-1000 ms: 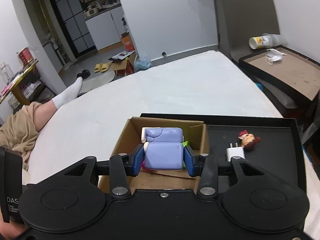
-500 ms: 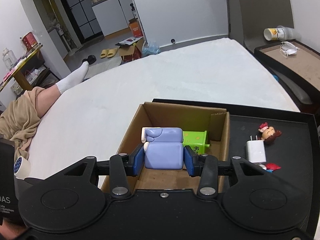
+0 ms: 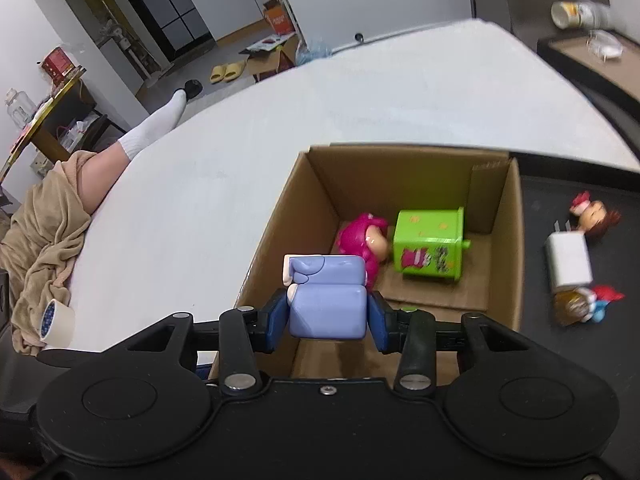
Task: Organize rigid objects
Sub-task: 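Carry the lavender cube into the cardboard box with the right tool and release it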
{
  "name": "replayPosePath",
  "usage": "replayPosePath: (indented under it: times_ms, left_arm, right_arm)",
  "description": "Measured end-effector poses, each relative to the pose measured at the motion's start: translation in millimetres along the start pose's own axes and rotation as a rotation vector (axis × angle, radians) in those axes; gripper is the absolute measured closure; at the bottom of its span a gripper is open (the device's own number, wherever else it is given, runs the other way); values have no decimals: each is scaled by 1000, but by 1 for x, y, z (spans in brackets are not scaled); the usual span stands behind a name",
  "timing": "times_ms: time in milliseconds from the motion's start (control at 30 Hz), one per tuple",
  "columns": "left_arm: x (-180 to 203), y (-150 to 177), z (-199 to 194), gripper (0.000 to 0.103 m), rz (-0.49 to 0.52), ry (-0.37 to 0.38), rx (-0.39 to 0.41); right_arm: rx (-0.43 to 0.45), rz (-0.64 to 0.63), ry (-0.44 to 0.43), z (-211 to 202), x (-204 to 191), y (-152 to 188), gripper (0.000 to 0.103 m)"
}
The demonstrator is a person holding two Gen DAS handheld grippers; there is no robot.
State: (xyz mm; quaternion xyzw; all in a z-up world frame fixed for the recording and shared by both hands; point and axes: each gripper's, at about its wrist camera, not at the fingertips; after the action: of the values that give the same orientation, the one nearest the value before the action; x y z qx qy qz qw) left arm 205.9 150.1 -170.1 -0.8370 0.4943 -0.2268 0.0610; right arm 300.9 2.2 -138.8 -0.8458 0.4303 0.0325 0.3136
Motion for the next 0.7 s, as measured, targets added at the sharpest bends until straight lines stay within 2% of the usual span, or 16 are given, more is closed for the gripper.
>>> replayPosePath:
  times_ms: [167,467,700]
  left_arm:
    - [0,0,1,85,0,1,0]
    - [3,-1,2,86,-3,-12,-4]
    - [7,-2,2,86,-8,-25,-7]
  right_arm:
    - [-33,56,-29,8,6,4,61]
    - [-42,68,-16,23,1,10,58]
    - [-1,62,-33,-1,2,5,58]
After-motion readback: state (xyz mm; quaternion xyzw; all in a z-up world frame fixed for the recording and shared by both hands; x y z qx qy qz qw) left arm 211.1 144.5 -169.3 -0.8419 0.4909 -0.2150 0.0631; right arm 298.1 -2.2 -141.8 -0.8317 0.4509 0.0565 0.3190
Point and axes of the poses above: each gripper's, at about its wrist camera, not at the fingertips, and z roughly the way its jaws point, x to its right, y to its underside, and after that the axes turned 3 degrees about -z, right-handed
